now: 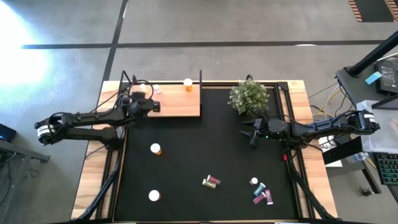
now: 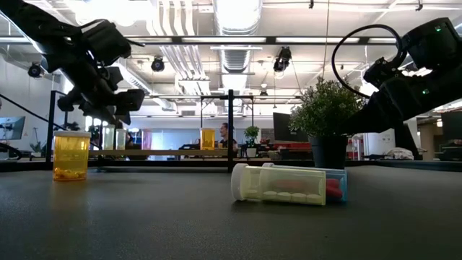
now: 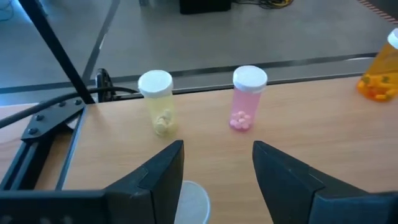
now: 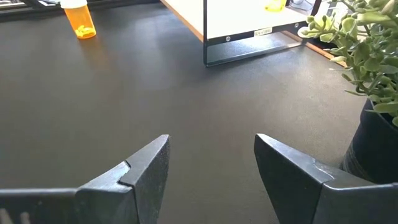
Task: Pick and place medicine bottles onto shelf by color
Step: Put the bottom yellow medicine bottle on the shelf aligned with the other yellow medicine bottle
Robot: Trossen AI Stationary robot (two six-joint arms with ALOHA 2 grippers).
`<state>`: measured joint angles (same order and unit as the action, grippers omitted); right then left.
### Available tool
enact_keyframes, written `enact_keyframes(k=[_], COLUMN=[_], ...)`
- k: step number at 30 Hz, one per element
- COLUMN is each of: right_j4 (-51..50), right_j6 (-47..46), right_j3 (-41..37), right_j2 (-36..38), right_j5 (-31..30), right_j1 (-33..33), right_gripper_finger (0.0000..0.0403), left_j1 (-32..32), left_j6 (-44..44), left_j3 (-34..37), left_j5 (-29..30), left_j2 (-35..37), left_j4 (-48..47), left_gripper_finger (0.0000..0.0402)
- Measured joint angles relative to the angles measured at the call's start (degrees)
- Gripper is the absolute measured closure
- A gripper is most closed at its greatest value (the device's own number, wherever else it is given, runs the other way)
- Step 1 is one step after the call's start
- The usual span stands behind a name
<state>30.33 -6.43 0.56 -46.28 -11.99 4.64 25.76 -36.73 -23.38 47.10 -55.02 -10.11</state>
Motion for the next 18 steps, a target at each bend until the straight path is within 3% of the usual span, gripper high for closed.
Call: enact_keyframes(k=[5, 13, 18], right_j4=[0.0, 0.0, 0.0], right_j6=[0.0, 0.0, 0.0], right_j3=[0.0, 0.0, 0.0], right_j2=[0.0, 0.0, 0.0], right_j5=[0.0, 0.0, 0.0], right_j1=[0.0, 0.0, 0.0], right_gripper_finger=[0.0179, 0.0179, 0.0179], left_j1=[0.0, 0.0, 0.0], left_j6=[0.2, 2.9, 3.0], left_j3=[0.0, 0.0, 0.0], left_j5=[-1.7, -2.6, -3.5], left_j2=[0.0, 0.1, 0.1], left_j4=[0.0, 0.2, 0.1], left_gripper_finger=[0.0224, 0.0172, 0.0167])
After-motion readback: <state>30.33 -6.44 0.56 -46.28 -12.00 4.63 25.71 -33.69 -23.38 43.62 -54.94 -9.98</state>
